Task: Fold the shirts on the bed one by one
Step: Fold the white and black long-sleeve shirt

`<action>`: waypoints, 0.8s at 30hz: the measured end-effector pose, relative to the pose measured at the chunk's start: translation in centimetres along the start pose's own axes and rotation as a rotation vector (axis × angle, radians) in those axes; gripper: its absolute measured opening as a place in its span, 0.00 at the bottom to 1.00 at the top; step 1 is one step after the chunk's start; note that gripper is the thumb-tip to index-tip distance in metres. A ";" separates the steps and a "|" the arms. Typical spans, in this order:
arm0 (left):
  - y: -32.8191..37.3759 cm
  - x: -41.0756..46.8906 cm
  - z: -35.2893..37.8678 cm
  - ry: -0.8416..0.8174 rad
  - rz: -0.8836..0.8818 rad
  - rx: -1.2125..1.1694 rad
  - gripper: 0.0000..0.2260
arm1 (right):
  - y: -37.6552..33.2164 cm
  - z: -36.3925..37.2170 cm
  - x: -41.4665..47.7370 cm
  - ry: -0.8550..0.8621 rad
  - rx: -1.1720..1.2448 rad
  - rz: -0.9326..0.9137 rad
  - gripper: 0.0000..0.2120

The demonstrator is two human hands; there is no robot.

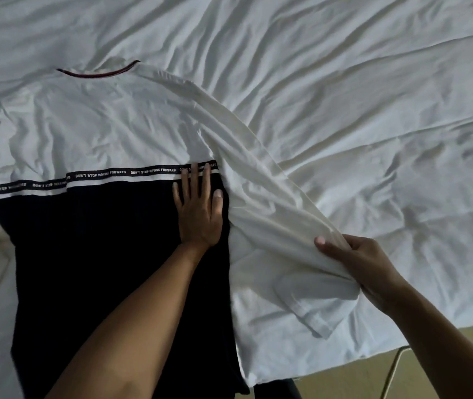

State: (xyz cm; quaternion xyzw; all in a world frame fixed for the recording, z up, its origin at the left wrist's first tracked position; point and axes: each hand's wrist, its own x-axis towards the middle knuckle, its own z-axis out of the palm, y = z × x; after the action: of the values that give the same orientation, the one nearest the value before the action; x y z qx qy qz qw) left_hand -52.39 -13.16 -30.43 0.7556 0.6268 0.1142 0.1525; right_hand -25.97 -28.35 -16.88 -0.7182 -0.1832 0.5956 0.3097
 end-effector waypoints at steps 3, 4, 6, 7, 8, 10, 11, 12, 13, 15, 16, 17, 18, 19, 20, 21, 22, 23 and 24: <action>1.4 1.3 -1.8 0.188 0.019 -0.135 0.21 | 0.2 -1.3 -0.9 -0.087 -0.066 0.013 0.16; 2.5 2.1 -2.3 0.212 0.075 -0.118 0.20 | 0.4 -1.6 -1.2 -0.095 -0.052 0.017 0.16; 5.6 4.1 -3.2 0.090 0.298 0.024 0.26 | 0.7 -2.1 -1.6 -0.094 0.016 0.035 0.17; 7.3 5.1 -3.4 -0.047 0.429 0.095 0.29 | 0.8 -2.3 -1.8 -0.090 0.056 0.041 0.19; 8.8 6.1 -3.5 -0.207 0.538 0.136 0.30 | 0.8 -2.4 -2.1 -0.080 0.089 0.040 0.20; 11.2 8.1 -3.6 -0.438 0.681 0.185 0.24 | 1.0 -2.9 -2.5 -0.039 0.134 0.027 0.19; 12.1 8.8 -3.6 -0.482 0.723 0.223 0.18 | 1.1 -3.4 -2.7 -0.011 0.140 0.021 0.17; 12.7 9.5 -3.6 -0.508 0.740 0.251 0.12 | 1.2 -3.8 -2.9 0.014 0.135 0.013 0.16; 13.3 10.1 -3.6 -0.533 0.726 0.247 0.07 | 1.3 -4.4 -3.1 0.037 0.123 0.005 0.15; 14.2 11.3 -3.7 -0.563 0.611 0.125 0.04 | 1.3 -5.7 -3.5 0.066 0.072 -0.012 0.14; 14.6 11.8 -3.8 -0.563 0.545 0.065 0.03 | 1.4 -6.4 -3.7 0.078 0.022 -0.018 0.14; 15.0 12.2 -4.1 -0.556 0.496 0.035 0.03 | 1.6 -7.2 -3.8 0.095 -0.041 -0.023 0.12; 15.4 12.4 -4.2 -0.562 0.468 0.036 0.03 | 1.8 -7.9 -3.7 0.125 -0.103 -0.027 0.11; 16.0 12.4 -4.4 -0.598 0.456 0.055 0.03 | 2.2 -8.7 -3.7 0.175 -0.157 -0.026 0.12; 16.7 12.1 -4.5 -0.655 0.455 0.085 0.04 | 2.7 -9.4 -3.7 0.235 -0.187 -0.017 0.13; 17.4 11.5 -4.5 -0.713 0.463 0.117 0.05 | 3.2 -10.1 -3.7 0.295 -0.179 -0.008 0.15; 18.2 10.8 -4.4 -0.764 0.477 0.148 0.06 | 3.8 -10.8 -3.8 0.350 -0.141 0.000 0.16; 19.0 10.1 -4.2 -0.801 0.493 0.172 0.08 | 4.3 -11.3 -3.9 0.390 -0.100 0.004 0.18; 19.7 9.5 -4.0 -0.821 0.507 0.183 0.10 | 4.8 -11.6 -4.2 0.406 -0.058 0.005 0.19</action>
State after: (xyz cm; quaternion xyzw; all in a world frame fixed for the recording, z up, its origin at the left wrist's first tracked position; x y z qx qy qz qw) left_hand -34.06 -6.78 -19.52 0.8774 0.3186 -0.2149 0.2873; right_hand -16.18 -37.14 -15.82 -0.8327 -0.1322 0.4336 0.3181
